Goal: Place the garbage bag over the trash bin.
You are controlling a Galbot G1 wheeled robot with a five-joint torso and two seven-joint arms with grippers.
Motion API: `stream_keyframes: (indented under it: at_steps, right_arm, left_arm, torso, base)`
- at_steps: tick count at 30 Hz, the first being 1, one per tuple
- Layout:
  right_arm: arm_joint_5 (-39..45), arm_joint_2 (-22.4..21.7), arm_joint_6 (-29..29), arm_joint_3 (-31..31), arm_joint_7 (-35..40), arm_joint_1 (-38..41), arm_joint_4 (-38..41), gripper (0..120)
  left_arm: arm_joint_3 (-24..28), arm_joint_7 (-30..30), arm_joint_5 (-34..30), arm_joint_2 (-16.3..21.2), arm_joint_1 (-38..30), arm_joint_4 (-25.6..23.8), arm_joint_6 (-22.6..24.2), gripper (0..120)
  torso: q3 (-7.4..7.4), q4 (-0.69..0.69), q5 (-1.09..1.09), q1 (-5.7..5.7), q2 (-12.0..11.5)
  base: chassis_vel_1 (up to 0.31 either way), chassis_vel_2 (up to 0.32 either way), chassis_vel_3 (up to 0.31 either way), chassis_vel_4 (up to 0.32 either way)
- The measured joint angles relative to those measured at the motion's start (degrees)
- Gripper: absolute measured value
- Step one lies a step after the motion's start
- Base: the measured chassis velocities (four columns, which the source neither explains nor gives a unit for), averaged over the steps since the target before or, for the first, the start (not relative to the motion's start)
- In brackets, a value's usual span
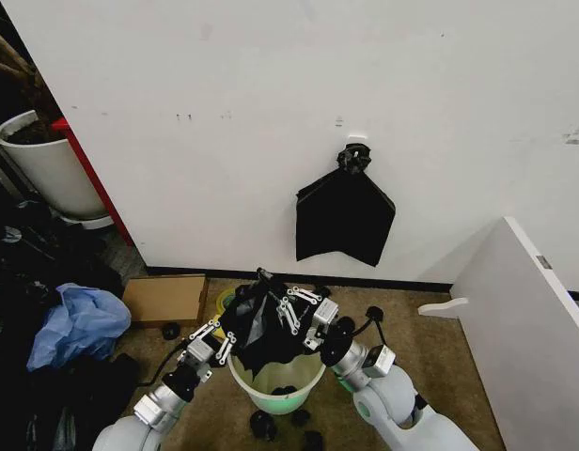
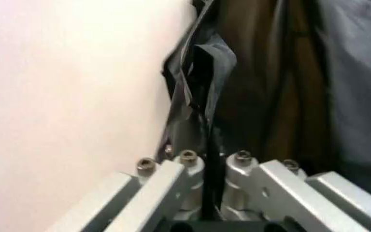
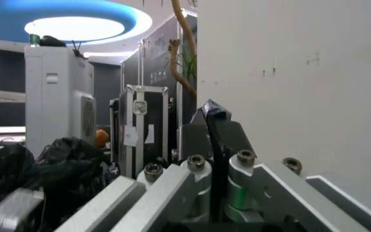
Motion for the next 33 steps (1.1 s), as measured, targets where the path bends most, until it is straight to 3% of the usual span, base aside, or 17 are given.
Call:
stream_keyframes:
  at_steps: [5, 8, 12, 15, 20, 25, 29, 33]
  right_arm:
    - [-1.7, -0.2, 0.4, 0.7, 2.7, -0.2, -1.4, 0]
    - [-2.7, -0.4, -0.2, 1.0, 4.7, -0.3, -1.4, 0]
    - [-2.4, -1.2, -4.3, 0.9, 12.5, -1.4, 0.1, 16]
    - [1.9, -2.0, -5.8, 1.0, 15.4, -3.7, 3.4, 28]
    - [7.5, -3.4, -5.7, 1.8, 15.8, -7.6, 8.9, 45]
    - [9.0, -5.0, -6.0, 1.7, 21.4, -13.0, 16.5, 61]
    - [3.3, -6.6, -7.7, -0.5, 27.1, -18.5, 20.5, 80]
    - [-4.6, -7.1, -7.9, -2.0, 30.0, -21.4, 20.3, 88]
  left_arm:
    - [-1.5, 4.4, -10.3, 0.8, 0.4, -2.3, 2.0, 0]
    - [-1.8, 6.4, -13.2, 1.1, 0.4, -2.7, 2.6, 0]
    - [-2.3, 12.9, -22.7, 2.3, 0.1, -4.1, 7.1, 0]
    - [-2.2, 9.7, -23.0, 2.6, -0.9, -4.3, 10.6, 0]
    - [-1.0, 4.8, -22.4, 2.3, -1.6, -4.1, 12.2, 0]
    - [0.0, 2.4, -21.8, 1.6, -1.9, -4.0, 12.7, 0]
    - [0.5, 0.0, -21.3, 1.3, -1.9, -4.7, 13.3, 0]
    - [0.7, -2.0, -21.0, 1.1, -1.8, -5.3, 13.9, 0]
  torso:
    - [0.0, 0.01, 0.01, 0.0, 0.0]
    - [0.0, 0.0, 0.01, 0.0, 0.0]
    - [0.0, 0.0, 0.01, 0.0, 0.0]
    - [0.0, 0.0, 0.0, 0.0, 0.0]
    - [0.0, 0.0, 0.0, 0.0, 0.0]
    - [0.0, 0.0, 0.01, 0.0, 0.0]
    - [0.0, 0.0, 0.0, 0.0, 0.0]
    - [0.0, -0.01, 0.0, 0.0, 0.0]
  base:
    - [0.0, 0.0, 0.0, 0.0]
    - [0.0, 0.0, 0.0, 0.0]
    - [0.0, 0.0, 0.0, 0.0]
    - [0.0, 0.0, 0.0, 0.0]
    - [0.0, 0.0, 0.0, 0.0]
    - [0.0, 0.0, 0.0, 0.0]
    - [0.0, 0.0, 0.0, 0.0]
    - [0.0, 0.0, 0.0, 0.0]
